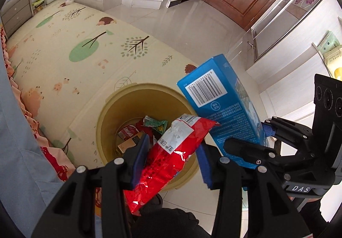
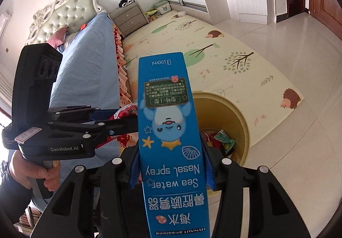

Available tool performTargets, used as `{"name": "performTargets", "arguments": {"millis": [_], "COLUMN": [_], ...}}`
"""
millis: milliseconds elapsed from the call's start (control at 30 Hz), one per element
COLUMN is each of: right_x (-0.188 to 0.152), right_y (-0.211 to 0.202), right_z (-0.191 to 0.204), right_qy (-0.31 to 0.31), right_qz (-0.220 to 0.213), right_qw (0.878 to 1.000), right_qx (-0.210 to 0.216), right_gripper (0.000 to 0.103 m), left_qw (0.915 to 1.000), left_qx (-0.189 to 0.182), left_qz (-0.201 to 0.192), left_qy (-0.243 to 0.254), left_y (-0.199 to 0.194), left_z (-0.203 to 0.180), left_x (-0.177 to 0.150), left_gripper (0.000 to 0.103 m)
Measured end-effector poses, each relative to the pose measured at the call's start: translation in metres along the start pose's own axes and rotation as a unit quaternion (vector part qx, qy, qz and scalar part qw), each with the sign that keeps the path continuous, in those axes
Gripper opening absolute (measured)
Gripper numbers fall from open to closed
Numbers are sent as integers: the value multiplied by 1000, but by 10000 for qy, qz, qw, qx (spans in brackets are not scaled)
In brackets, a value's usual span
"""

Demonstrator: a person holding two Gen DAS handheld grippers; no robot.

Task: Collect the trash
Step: 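Carry wrapper and blue box over the yellow bin and open both tools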

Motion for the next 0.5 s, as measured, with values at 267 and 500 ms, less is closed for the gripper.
{"name": "performTargets", "arguments": {"millis": [267,500], "right_x": [5,-11], "right_y": [24,32], "right_z": [-40,-38], "right_qy": [92,-46], "right_qz": [13,260], "right_qw": [9980,9973], "right_qx": [-619,-683], "right_gripper": [63,63], "left_qw": [9960,9935], "left_qx": [375,564], "left_qz": [464,884], "left_qy": [-668,-447], "left_y": [41,59], "left_z": [34,31], "left_x": [5,-10], "left_gripper": [85,86]}}
Point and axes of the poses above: each gripper's, at about its wrist camera, not at the fingertips, and y roughly the way its jaws point, z to its left, x to its top, the point moved 7 cm from there along y, roughly the way its jaws point, and after that the axes turned 13 degrees about x, right-handed, at the moved point
